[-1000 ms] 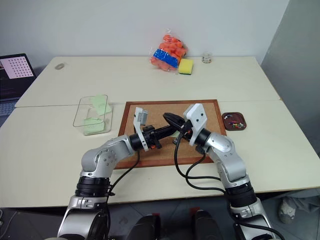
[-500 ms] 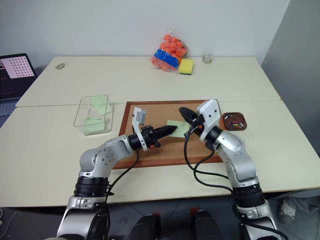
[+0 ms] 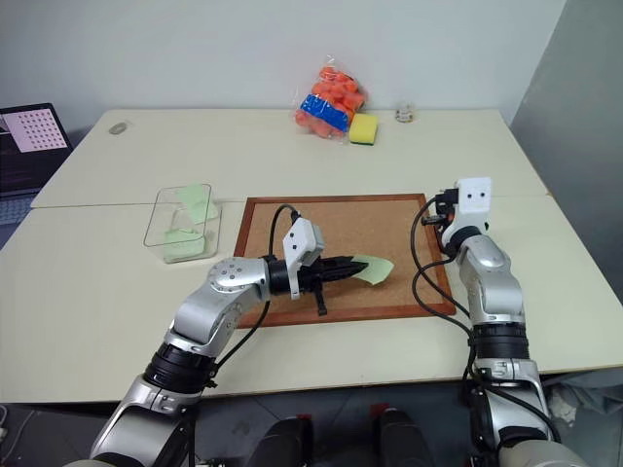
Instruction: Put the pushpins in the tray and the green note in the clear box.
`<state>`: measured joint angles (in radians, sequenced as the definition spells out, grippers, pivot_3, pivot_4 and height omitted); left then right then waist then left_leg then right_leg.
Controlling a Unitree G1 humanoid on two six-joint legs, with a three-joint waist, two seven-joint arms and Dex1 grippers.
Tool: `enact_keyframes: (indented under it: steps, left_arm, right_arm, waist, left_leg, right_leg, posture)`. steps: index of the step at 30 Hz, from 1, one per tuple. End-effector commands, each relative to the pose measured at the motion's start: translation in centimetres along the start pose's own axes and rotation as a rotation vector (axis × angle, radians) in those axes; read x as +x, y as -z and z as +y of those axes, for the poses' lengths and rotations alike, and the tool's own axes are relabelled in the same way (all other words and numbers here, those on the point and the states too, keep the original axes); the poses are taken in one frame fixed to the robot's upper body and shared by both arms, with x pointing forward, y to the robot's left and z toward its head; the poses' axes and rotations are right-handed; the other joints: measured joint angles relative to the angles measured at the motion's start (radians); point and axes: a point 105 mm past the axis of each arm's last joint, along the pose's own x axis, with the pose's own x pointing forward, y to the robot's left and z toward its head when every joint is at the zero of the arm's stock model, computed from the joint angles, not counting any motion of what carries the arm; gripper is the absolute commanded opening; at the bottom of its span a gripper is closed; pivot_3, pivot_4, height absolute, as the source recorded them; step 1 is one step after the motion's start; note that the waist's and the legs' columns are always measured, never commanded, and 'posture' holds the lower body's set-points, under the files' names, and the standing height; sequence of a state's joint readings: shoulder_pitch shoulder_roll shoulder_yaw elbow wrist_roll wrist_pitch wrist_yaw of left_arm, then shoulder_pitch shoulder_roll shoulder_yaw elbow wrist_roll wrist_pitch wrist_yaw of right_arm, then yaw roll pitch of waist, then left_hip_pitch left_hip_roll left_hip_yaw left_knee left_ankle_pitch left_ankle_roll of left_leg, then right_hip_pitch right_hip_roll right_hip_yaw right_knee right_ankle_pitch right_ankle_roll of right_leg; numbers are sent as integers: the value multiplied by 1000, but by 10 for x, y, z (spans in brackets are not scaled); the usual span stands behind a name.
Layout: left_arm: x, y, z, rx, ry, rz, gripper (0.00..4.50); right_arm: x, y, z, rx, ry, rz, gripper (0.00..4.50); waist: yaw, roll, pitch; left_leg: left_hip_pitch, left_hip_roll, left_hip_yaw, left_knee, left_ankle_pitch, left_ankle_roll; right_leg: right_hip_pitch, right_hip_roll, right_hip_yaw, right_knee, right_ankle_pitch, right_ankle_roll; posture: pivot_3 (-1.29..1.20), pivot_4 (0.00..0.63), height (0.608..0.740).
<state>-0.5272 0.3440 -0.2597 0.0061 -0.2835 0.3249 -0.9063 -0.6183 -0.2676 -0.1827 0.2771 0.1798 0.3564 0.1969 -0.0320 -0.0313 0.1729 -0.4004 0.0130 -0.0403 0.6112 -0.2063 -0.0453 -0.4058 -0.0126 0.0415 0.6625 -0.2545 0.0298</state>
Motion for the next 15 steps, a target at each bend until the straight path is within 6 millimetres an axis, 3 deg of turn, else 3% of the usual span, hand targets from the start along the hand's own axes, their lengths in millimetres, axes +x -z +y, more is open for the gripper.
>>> enact_keyframes:
  steps: [1,12,15]
  left_arm:
    - [4,-9,3,108,5,-14,6]
    - [7,-3,5,113,5,10,6]
    - [7,-2,4,103,7,16,0]
  right_arm:
    - [2,-9,-18,53,80,-6,0]
    - [2,11,-30,217,153,90,0]
    - [1,12,-33,221,169,96,521]
  waist:
    - [-1,0,0]
    - [-1,1,0]
    - [-1,1,0]
  left_leg:
    - [0,0,0,0,0,0]
    - [0,0,0,0,0,0]
    - [0,0,0,0,0,0]
  right_leg:
    - [0,0,0,0,0,1]
    - [0,0,0,0,-1,1]
    - [0,0,0,0,-1,1]
  posture:
    - [0,150,740]
    - [0,150,740]
    - [0,150,740]
